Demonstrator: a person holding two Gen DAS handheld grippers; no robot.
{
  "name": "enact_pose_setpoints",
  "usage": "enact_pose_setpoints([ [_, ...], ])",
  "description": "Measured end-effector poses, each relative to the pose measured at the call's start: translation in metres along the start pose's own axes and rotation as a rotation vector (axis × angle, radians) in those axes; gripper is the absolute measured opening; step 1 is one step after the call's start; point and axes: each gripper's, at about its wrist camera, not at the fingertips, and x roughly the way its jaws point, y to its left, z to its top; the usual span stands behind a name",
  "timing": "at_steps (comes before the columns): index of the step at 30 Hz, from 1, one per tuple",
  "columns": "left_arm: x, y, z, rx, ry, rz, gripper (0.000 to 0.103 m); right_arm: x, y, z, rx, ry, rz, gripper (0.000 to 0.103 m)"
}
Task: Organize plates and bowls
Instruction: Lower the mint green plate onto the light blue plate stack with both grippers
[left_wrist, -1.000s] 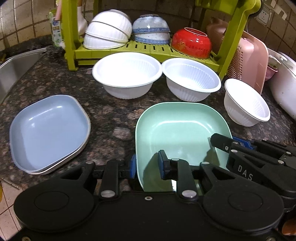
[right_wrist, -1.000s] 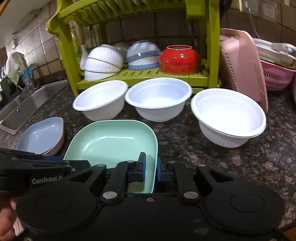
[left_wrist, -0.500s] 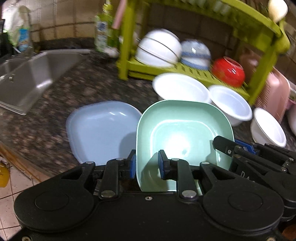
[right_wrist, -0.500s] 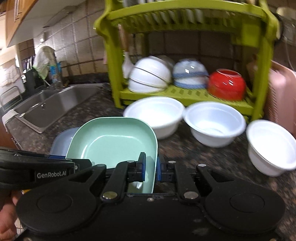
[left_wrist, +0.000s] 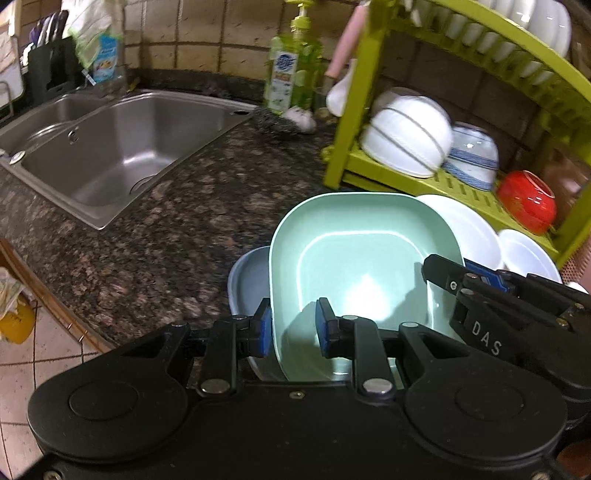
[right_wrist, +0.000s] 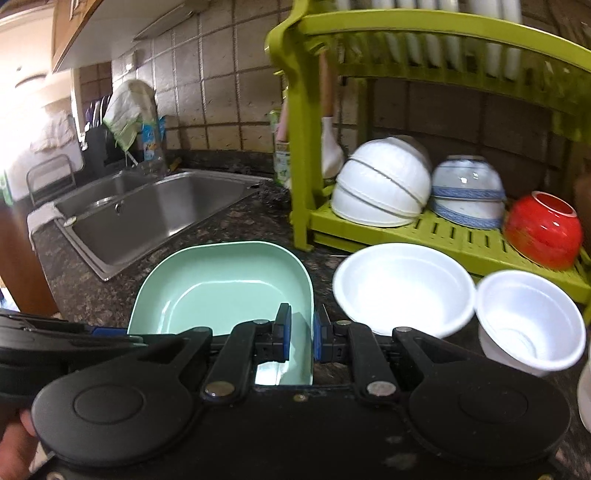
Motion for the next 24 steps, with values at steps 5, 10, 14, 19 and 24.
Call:
enact_pose_setpoints([
  [5, 0.009, 0.007, 0.0, -0.008, 0.017, 0.019, 0.031, 0.022, 0.003, 0.001, -0.003, 0.025, 0.014, 0.014],
  [10, 0.016, 0.01, -0.001, -0.003, 0.046, 0.017, 0.031, 0.037, 0.004, -0.001, -0.007, 0.048, 0.015, 0.014],
  [14, 0.02, 0.011, -0.003, -0.005, 0.065, 0.02, 0.031, 0.046, 0.003, -0.004, -0.005, 0.067, 0.02, 0.014],
  [19, 0.017, 0.013, -0.004, -0.01, 0.06, 0.011, 0.031, 0.053, 0.005, -0.005, -0.019, 0.048, 0.014, 0.016],
  [24, 0.01, 0.018, -0.003, -0.024, 0.046, -0.001, 0.031, 0.058, 0.007, -0.006, -0.013, 0.042, 0.022, 0.017],
])
